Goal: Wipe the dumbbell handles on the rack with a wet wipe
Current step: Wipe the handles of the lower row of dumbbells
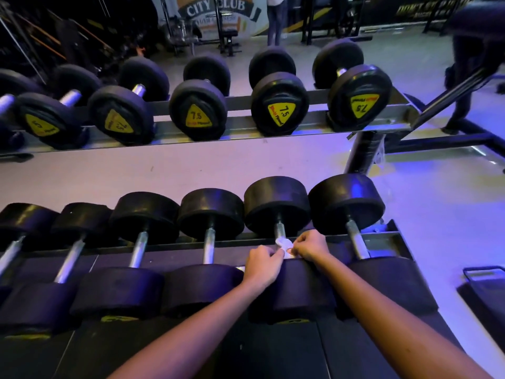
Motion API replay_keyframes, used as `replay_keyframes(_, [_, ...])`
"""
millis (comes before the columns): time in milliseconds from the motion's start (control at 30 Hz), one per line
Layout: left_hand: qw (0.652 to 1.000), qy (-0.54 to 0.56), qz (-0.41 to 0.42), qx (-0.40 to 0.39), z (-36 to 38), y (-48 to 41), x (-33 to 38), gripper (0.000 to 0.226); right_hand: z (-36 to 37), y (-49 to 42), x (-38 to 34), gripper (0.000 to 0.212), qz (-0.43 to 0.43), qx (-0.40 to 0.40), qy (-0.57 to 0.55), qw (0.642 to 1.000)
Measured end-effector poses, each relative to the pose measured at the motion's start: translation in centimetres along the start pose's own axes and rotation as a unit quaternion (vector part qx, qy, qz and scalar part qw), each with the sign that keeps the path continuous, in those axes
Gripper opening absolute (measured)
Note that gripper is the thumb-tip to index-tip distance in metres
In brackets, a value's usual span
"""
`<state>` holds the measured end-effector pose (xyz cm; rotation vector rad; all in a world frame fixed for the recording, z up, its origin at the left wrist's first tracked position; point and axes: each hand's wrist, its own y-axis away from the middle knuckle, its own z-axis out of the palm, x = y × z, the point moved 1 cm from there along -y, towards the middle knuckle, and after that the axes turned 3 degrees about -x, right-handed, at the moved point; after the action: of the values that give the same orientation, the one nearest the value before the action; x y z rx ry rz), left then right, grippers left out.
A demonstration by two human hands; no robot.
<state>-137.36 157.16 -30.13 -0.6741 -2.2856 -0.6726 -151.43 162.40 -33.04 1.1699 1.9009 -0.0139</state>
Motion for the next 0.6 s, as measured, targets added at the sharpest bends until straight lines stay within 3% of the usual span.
replay_keyframes(233, [1.000,-0.010,0.002,0.006,0.6,-1.2,-0.8,0.039,0.4,-1.6,-0.8,0.008,-0.010,-0.030,0.027,0.999])
replay_keyframes(333, [1.000,-0.024,0.006,-0.004,1.1,-2.1,-1.3,0.043,0.4,-2.4,-1.2,0.007,-0.022,-0.004,0.015,1.000])
replay_keyframes(433, [0.999,-0.028,0.032,-0.026,1.2,-2.8,-1.7,0.045,0.6,-3.1,-1.7,0.020,-0.031,0.032,-0.007,0.999])
replay_keyframes(600, [0.996,-0.022,0.080,-0.044,1.6,-3.6,-2.5,0.050,0.8,-4.5,-3.0,0.014,-0.035,0.065,0.024,0.997])
